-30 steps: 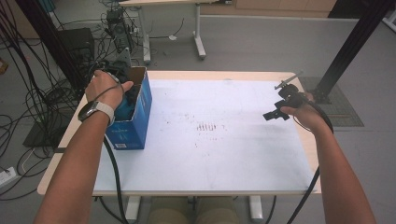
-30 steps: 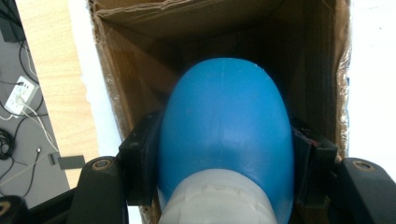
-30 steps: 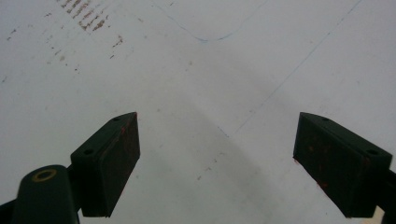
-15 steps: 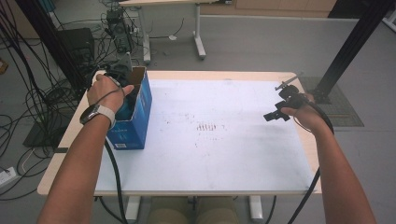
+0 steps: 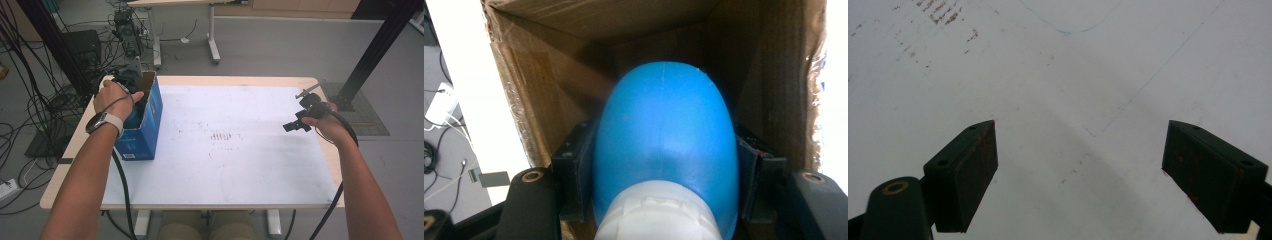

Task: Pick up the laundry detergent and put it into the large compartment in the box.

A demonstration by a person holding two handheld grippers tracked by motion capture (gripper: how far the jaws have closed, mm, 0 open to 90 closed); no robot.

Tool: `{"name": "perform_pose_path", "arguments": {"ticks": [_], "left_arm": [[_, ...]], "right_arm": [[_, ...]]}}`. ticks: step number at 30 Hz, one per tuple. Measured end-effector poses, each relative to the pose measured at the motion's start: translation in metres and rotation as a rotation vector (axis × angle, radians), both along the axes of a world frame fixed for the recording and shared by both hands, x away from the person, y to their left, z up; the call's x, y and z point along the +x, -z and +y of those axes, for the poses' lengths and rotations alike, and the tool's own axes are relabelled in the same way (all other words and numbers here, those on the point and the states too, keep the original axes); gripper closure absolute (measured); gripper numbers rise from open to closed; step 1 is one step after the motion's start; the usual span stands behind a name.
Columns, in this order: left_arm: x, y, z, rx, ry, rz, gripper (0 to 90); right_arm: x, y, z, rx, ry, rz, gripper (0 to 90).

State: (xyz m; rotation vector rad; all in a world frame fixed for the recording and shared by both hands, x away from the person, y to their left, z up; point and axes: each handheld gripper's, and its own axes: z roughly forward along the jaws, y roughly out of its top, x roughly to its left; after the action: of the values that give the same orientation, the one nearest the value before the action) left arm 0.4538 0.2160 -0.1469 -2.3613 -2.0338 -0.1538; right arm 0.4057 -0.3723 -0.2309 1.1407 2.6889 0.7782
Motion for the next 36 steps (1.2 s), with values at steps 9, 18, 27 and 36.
{"name": "perform_pose_path", "arguments": {"ticks": [9,18,27,36], "left_arm": [[-0.0009,0.0002,0.0,-0.002,-0.006,-0.001,37.6],[-0.0014,0.0004,-0.0012,0.001,-0.004,-0.004,37.6],[-0.0014,0.0001,0.0,-0.001,-0.001,-0.004,37.6],[-0.0029,0.0008,-0.0014,0.001,0.0,-0.013,37.6]], "right_arm": [[-0.0009,0.0,0.0006,0.007,-0.004,-0.006,14.7],[-0.0024,0.0011,-0.0024,0.009,-0.002,-0.008,14.7],[-0.0017,0.0011,-0.0017,0.008,-0.003,-0.008,14.7],[-0.002,0.0005,-0.0014,0.009,-0.004,-0.011,14.7]]}}
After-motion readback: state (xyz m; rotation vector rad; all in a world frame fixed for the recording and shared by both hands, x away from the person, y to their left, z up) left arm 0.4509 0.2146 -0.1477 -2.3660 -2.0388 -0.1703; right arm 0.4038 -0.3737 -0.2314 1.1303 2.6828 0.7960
